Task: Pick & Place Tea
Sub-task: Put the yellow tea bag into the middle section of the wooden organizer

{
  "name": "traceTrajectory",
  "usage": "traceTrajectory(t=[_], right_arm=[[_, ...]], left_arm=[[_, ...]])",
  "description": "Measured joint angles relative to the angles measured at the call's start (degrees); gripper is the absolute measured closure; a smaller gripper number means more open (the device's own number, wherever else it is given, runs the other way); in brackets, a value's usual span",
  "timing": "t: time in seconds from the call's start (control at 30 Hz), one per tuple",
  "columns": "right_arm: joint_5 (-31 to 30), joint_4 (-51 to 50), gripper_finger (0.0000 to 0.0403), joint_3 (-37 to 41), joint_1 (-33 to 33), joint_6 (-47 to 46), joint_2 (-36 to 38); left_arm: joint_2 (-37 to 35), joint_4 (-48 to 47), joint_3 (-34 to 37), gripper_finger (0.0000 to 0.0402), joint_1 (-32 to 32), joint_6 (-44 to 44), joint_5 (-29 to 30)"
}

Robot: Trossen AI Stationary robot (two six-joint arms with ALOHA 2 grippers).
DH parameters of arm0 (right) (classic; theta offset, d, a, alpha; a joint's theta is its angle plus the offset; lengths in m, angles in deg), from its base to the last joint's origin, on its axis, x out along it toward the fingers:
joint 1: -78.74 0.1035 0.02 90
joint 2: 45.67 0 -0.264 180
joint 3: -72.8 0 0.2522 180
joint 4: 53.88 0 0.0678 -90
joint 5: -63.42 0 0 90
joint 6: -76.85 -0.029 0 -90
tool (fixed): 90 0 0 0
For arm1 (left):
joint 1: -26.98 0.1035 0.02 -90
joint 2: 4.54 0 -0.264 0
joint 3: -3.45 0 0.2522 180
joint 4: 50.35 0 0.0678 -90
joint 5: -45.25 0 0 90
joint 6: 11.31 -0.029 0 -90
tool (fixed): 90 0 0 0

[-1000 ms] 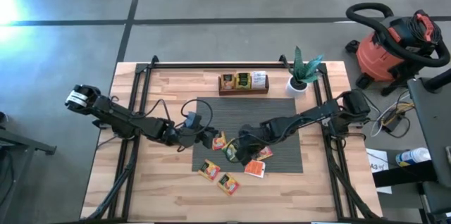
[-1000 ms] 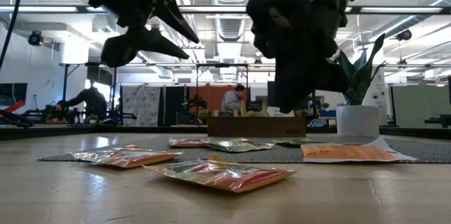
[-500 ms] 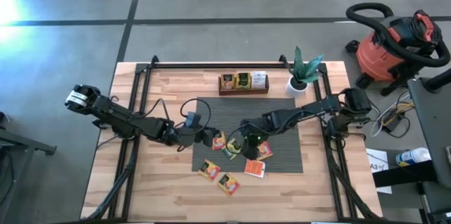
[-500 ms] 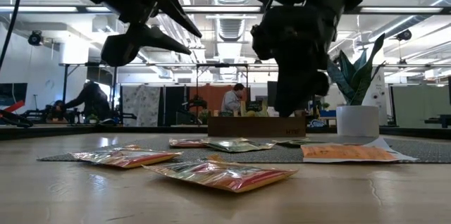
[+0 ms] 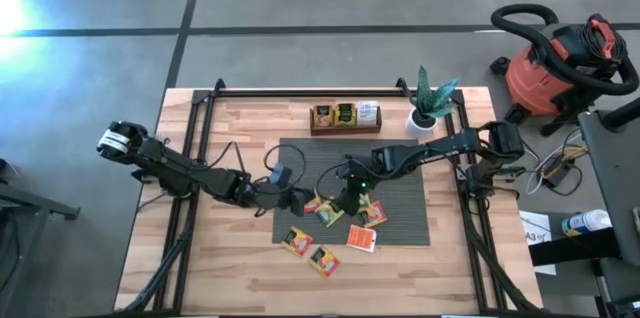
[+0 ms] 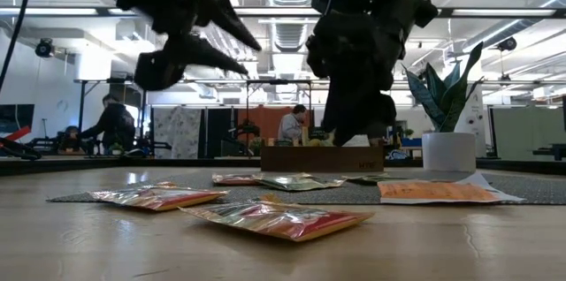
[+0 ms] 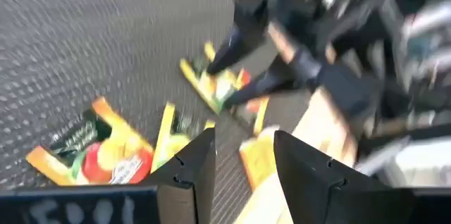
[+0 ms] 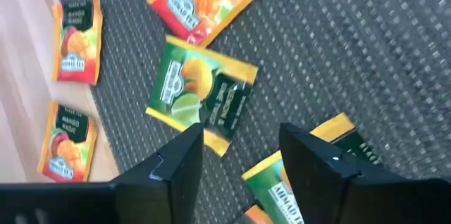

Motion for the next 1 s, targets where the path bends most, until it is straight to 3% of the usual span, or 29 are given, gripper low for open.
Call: traceTrajectory(t=[0.17, 0.23, 0.37, 0.5, 0.77, 1.0], right_arm=[[0.5, 0.1, 0.0223, 0.5, -0.5, -0.5, 0.0], [0.5, 0.0, 0.0227, 0.8, -0.8, -0.8, 0.0], [1.8, 0.9, 0.0231, 1.5, -1.3, -2.6, 0.0], [7.6, 9.3, 0.0232, 3.8, -2.6, -6.6, 0.0], [7.9, 12.2, 0.0232, 4.9, -4.3, -10.2, -0.7], [8.6, 12.3, 0.0232, 4.4, -4.3, -10.6, -6.2]], left_arm=[[5.3, 0.1, 0.0, 0.0271, 0.0, -4.0, -13.4], [7.8, 1.1, 0.0, 0.0285, 0.0, -4.7, -16.2], [11.1, 2.2, -1.8, 0.034, -0.7, -10.3, -16.0], [13.7, 2.1, -3.4, 0.0392, -0.7, -14.9, -16.2], [17.4, 2.7, -4.0, 0.0401, -0.3, -16.4, -17.0], [19.8, 5.9, -4.2, 0.0401, 1.7, -15.7, -16.8]])
